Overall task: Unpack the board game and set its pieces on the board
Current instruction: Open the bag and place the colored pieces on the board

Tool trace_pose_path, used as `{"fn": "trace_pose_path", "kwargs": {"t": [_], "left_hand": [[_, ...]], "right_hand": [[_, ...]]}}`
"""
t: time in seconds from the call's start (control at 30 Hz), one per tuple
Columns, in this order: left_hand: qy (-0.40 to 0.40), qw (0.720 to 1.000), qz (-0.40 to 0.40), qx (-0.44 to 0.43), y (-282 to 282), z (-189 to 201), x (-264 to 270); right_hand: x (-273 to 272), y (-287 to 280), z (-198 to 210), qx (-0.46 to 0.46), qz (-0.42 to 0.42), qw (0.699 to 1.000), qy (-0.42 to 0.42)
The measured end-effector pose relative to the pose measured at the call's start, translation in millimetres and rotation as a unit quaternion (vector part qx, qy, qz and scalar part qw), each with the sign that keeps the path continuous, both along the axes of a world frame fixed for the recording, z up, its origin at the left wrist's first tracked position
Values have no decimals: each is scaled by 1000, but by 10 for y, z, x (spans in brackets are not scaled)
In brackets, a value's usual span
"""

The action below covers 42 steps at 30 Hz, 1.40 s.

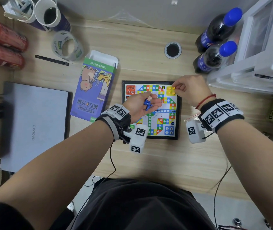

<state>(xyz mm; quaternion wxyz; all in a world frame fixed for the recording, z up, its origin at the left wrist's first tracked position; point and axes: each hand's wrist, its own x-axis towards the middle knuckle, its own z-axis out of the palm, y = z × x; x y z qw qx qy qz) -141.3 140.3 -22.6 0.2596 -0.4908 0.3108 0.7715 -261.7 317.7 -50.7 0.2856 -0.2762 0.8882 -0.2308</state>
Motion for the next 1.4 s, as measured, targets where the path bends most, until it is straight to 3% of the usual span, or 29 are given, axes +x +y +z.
{"fn": "trace_pose_path", "kwargs": {"t": [0.23, 0.47, 0.6, 0.8, 1.13, 1.4], "left_hand": [[7, 1000, -7, -1, 15, 49, -8], [24, 999, -25, -18, 143, 138, 26], [26, 999, -26, -28, 190, 160, 136], [53, 997, -44, -37, 136, 174, 420], [104, 989, -74, -73, 60, 184, 704], [56, 991, 6, -122, -178, 221, 805]], "right_hand": [[66, 30, 212, -56, -53, 995, 58], [511, -224, 391, -85, 47, 995, -28], [651, -205, 381, -67, 49, 996, -13], [816, -117, 445, -113, -4, 994, 2], [1023, -227, 443, -103, 30, 994, 2], [1091, -257, 186, -15, 8, 999, 38]]}}
